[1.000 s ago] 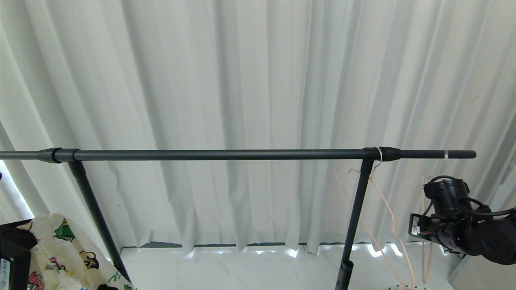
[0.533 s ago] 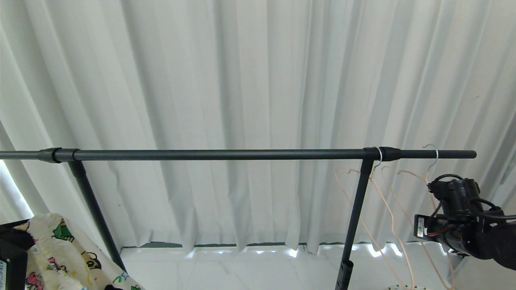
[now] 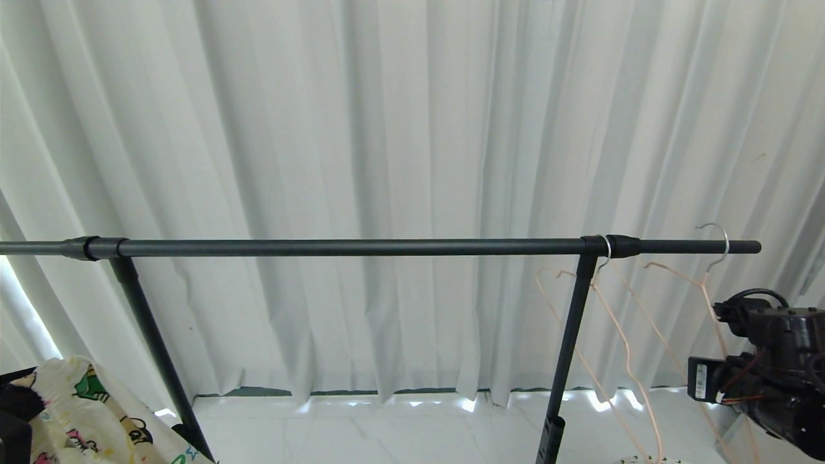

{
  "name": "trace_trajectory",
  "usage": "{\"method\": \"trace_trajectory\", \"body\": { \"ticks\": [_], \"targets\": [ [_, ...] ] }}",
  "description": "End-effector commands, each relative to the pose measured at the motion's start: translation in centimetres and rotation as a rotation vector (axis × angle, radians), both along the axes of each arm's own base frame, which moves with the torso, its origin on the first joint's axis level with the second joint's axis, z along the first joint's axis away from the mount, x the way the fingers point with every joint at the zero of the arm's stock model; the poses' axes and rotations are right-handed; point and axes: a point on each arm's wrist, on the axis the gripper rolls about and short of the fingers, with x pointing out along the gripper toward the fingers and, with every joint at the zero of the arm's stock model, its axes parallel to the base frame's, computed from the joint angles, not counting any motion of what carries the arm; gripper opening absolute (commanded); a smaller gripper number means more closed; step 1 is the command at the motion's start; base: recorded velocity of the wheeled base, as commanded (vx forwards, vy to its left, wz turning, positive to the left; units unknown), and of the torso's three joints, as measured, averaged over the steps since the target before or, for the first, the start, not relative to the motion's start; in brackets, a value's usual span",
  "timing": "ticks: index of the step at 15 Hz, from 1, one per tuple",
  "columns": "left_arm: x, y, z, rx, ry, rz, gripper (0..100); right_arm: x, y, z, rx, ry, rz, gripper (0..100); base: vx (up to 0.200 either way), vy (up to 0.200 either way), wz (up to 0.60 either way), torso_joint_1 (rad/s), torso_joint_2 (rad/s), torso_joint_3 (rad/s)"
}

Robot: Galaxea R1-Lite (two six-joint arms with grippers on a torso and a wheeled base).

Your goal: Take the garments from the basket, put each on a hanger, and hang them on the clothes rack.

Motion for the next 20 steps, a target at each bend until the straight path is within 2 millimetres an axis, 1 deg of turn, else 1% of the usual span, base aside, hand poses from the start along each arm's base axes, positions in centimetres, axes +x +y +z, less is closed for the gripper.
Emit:
{"method": "trace_trajectory", "body": {
  "ticks": [1,3,4,5,9,15,17,20],
  "targets": [
    [-0.1,0.1,-0.1,-0.002,0.002,0.006,0,-3.2,-0.5,0.4,-0.011,-0.011,0.061,0,0.0,0.0,0.0,0.0,0.0,0.0],
    [0.0,0.0,-0.2,0.001,0.004,0.006,0,-6.7,-0.9,-0.4,-0.007,0.017,0.112,0,0.0,0.0,0.0,0.0,0.0,0.0],
    [0.0,0.0,-0.2,0.003,0.006,0.006,0,-7.9,-1.3,-0.7,-0.011,0.022,0.114,0,-0.2,0.0,0.0,0.002,-0.01,-0.002],
    [0.1,0.0,-0.2,0.004,0.01,0.006,0,-8.5,-1.4,-0.6,-0.008,0.007,0.114,0,-0.2,0.0,0.0,0.007,0.0,0.002],
    [0.5,-0.1,-0.7,0.014,0.039,0.008,0,-8.7,-1.5,-0.5,-0.019,0.011,0.123,0,-0.2,0.0,0.0,0.002,0.0,0.004],
    [0.5,-0.1,-0.6,0.014,0.038,0.013,0,-8.7,-1.4,-0.6,-0.05,0.021,0.161,0,-0.2,0.0,0.0,-0.001,0.0,0.003],
    [0.5,-0.1,-0.7,0.014,0.041,0.013,0,-8.8,-1.4,-0.4,-0.053,0.008,0.164,0,-0.2,0.0,0.0,0.005,0.0,0.0],
    [0.5,-0.1,-0.9,0.016,0.047,0.013,0,-9.2,-1.2,0.0,-0.055,-0.021,0.214,0,-0.2,0.0,0.0,0.004,0.0,0.001]
  ]
}}
